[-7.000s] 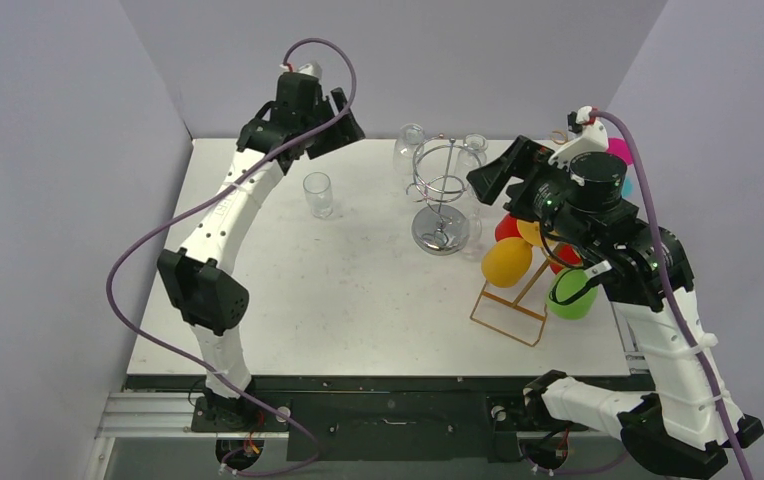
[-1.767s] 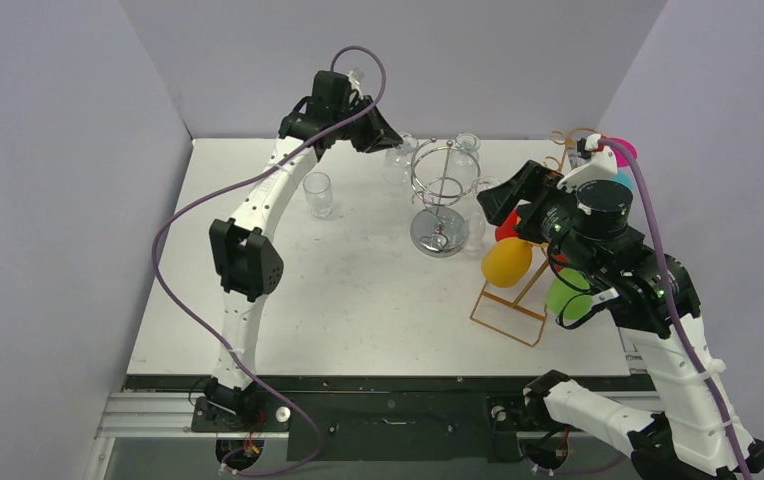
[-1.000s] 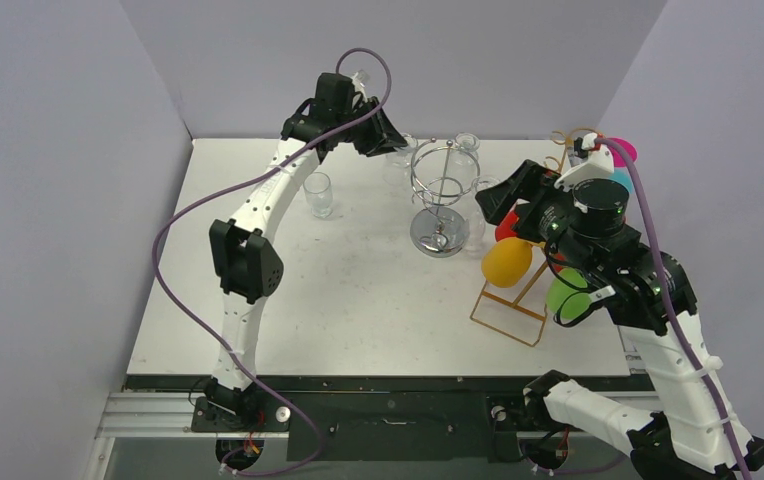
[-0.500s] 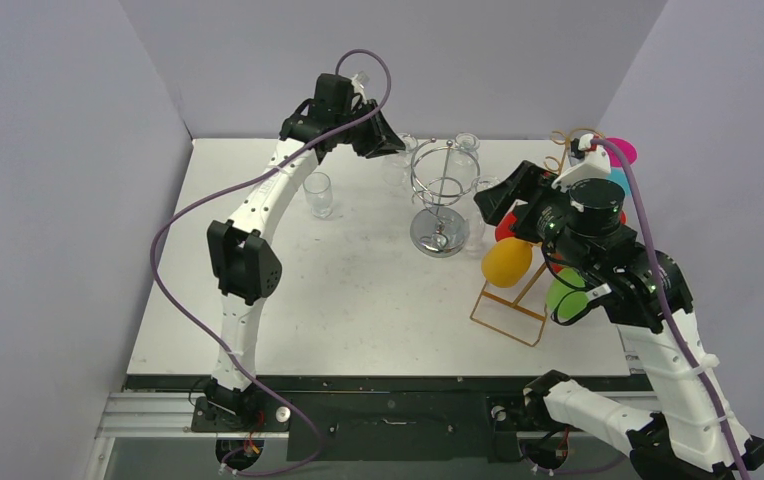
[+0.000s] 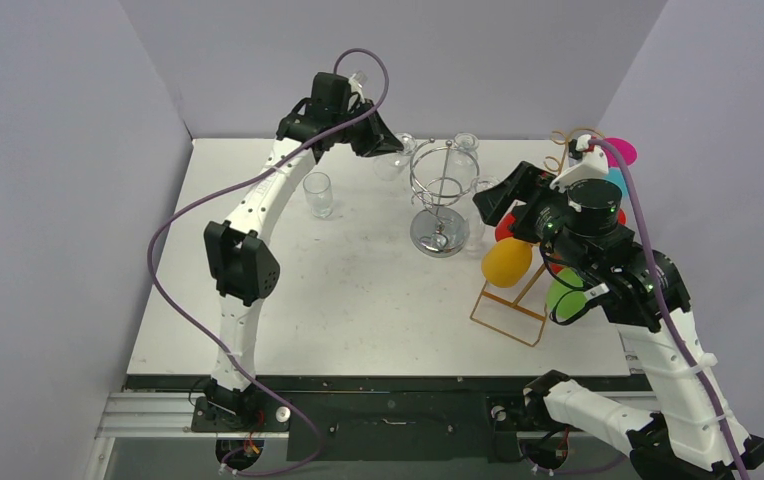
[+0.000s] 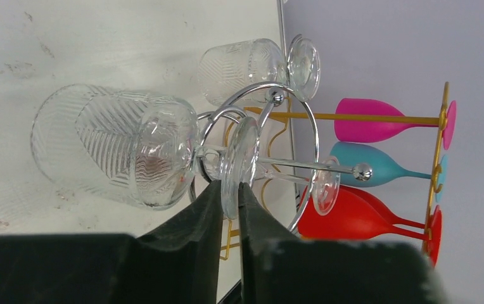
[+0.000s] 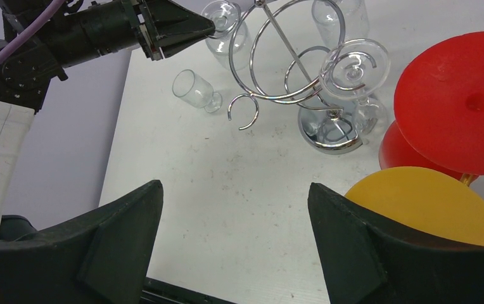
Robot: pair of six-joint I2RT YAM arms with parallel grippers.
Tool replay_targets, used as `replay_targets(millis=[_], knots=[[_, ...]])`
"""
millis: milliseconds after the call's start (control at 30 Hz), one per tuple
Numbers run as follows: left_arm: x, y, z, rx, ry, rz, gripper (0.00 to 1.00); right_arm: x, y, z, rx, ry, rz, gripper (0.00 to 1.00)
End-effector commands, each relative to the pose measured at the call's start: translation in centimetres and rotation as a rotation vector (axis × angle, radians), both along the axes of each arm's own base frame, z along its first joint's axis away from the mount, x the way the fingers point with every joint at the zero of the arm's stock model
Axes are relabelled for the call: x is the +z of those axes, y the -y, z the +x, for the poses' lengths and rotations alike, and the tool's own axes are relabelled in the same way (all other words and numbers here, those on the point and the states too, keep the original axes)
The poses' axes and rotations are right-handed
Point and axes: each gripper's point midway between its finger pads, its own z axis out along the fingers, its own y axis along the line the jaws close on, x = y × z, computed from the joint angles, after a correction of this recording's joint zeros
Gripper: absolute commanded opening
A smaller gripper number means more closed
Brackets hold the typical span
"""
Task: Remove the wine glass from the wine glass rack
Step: Pick up the wine glass from the wine rack.
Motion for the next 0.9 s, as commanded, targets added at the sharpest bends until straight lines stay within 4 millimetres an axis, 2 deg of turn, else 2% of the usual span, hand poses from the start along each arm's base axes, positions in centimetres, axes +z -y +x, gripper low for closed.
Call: replay_targets(millis=[0,233,467,867], knots=[[5.1,-0.6,-1.2,-0.017,0.086,-0.071,0.0,1.0,-0.1,0.2,0.002,0.039,0.028,0.79],[6.1,-0.4,-0.8,-0.013,0.081,-0.133,0.0,1.0,-0.2,0.3,0.004,0.038,0.028,0.79],[7.9,-0.2,0.1,0.014,0.109,-0.224,0.0,1.0,0.0,0.2,0.0,0.039,0.025,0.79],[8.7,-0.9,1.1,0.059,0.114,-0.302,0.0,0.8,0.1,0.2,-0.002,0.035,0.02,0.79]])
